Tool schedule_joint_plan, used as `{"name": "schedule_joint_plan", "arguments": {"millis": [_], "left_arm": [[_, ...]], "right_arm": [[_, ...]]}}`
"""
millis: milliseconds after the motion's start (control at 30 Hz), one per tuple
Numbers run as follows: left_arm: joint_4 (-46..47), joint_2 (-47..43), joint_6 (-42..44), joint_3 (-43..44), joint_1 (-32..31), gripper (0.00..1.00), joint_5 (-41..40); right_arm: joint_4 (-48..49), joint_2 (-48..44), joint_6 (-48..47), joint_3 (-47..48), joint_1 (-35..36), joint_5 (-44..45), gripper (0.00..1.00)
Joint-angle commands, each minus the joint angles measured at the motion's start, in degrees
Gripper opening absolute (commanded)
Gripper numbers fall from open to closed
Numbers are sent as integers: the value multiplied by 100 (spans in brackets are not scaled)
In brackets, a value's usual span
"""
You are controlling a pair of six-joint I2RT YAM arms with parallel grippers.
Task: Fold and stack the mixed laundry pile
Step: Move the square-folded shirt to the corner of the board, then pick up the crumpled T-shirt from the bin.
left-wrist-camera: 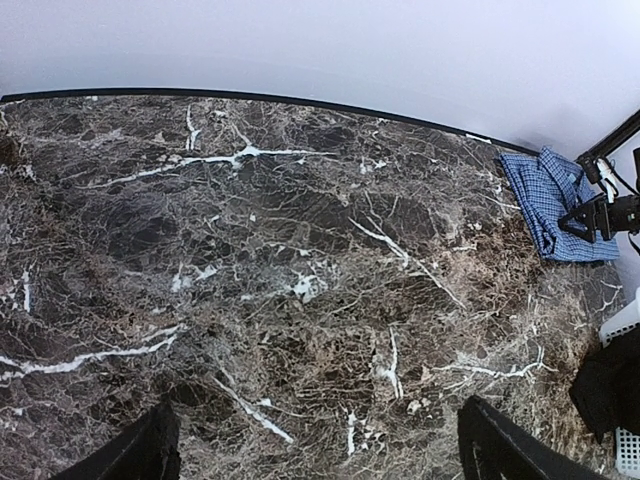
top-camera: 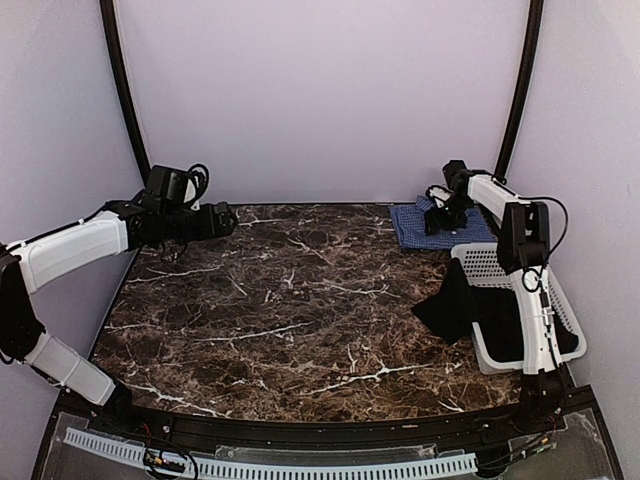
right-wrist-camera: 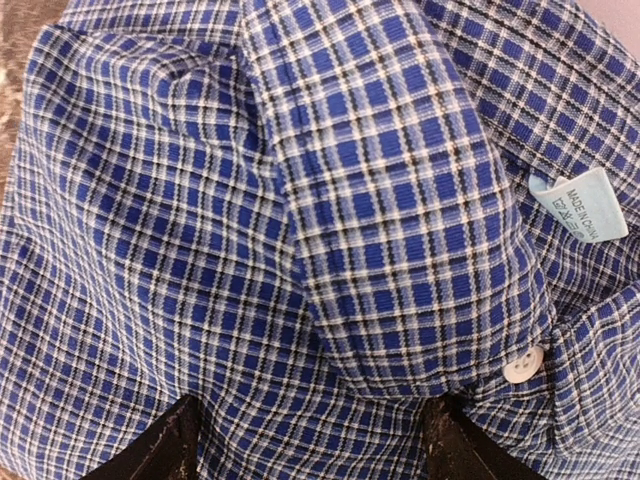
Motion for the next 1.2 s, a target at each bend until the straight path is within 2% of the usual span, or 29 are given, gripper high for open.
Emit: {"name": "schedule_joint_plan", "arguments": {"millis": [0,133,300,367,467,600,767,967,1100,1167], "left_arm": [[-152,-136,96,223,25,96,14],[-161,-211,144,232,24,97,30],[-106,-451,160,136,24,99,24],[-16,-541,204,70,24,99,58],[213,-686,277,-90,24,99,87],[411,-737,202,-53,24,99,200],[42,-650,72,222,12,99,679],[116,-929,-160,-50,-141,99,756],[155,-1017,-226,-192,-258,99,722],[188,-1035,-227,-246,-299,99,676]], "right_arm": [[-119,157,36,-16,-91,864,74],[141,-341,31,-205,-87,1146,75],[164,-1065,90,1,-58,1330,76],[200,-1460,142,-22,14,1354,79],[185,-2056,139,-148,222,1553,84],[148,-2929,259,-698,556,1423,85],[-39,-4232,995,-1983,862,1028,84],[234,-6251,2121,-4643,912,590,82],[61,-6972,2477,-5709,800,1218,84],[34,-7109,2737,-6179,559,1187,85]]}}
